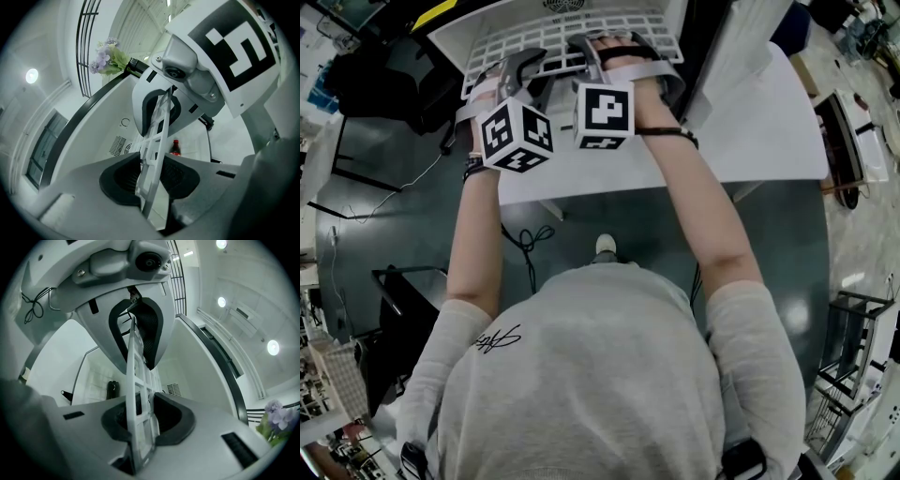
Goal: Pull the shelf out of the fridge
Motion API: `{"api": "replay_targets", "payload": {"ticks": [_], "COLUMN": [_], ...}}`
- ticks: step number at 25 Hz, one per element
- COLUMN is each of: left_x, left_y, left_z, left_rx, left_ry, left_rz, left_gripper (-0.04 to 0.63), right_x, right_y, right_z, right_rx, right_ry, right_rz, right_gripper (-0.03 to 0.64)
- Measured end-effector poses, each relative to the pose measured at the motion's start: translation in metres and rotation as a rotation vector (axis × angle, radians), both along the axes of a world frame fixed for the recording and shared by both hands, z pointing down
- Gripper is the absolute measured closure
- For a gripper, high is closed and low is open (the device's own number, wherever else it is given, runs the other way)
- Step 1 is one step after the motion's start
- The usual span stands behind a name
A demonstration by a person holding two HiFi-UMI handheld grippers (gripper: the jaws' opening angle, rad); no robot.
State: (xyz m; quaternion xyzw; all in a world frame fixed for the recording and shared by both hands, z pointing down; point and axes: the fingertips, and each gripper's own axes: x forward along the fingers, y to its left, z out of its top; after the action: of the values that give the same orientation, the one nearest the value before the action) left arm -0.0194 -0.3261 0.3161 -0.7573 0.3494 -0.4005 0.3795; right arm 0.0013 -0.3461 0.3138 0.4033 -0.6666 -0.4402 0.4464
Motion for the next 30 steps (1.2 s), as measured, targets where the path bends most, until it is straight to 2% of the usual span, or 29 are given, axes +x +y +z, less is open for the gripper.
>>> {"api": "replay_targets", "payload": {"ticks": [30], "left_x": [-0.002], "left_y": [0.020], "left_z": [-0.001], "left_rx": [0.002], "left_ry": [0.004], "left_rz": [-0.006], "left_gripper": [0.500], "right_x": [-0.002], "right_y": [0.020], "right_z": [-0.001], "right_rx": [0.001], "right_ry": [-0.003], "right_rz": [-0.002], "right_gripper": [0.555]}}
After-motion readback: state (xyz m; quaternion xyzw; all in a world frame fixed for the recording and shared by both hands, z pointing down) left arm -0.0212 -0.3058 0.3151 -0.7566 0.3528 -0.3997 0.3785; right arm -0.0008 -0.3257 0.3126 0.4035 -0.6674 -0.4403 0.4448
